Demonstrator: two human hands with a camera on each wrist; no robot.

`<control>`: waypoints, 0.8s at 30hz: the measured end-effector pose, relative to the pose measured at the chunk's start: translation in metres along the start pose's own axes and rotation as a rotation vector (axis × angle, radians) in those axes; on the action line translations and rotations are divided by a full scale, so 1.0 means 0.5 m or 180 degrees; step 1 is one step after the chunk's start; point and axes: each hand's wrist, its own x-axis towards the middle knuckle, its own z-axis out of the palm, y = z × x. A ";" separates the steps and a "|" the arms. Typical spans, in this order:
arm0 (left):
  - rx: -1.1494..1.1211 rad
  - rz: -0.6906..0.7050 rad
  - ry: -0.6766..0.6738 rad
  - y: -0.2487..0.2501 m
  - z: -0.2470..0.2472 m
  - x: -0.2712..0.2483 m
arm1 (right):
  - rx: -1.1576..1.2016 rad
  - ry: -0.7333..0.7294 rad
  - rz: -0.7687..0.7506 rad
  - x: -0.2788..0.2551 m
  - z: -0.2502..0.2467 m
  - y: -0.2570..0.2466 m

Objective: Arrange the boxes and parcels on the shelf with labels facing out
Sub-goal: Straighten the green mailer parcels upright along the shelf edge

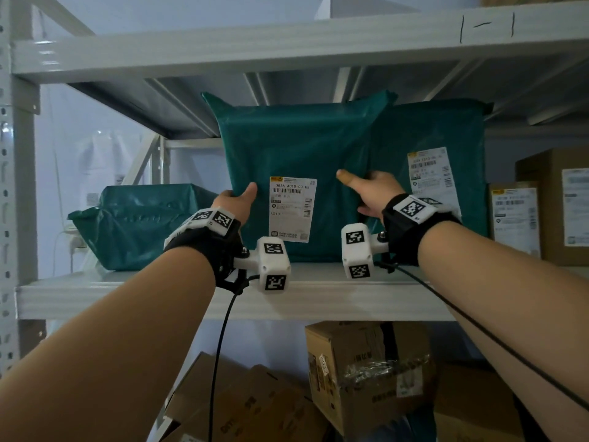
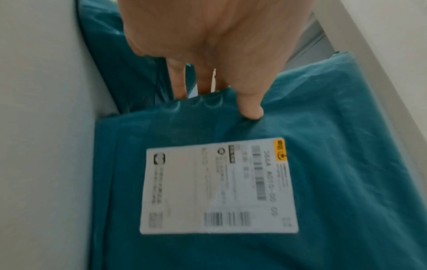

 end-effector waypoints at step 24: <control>-0.0324 -0.0525 -0.0936 -0.030 0.027 0.043 | -0.1439 0.0347 -0.0626 0.019 0.030 0.011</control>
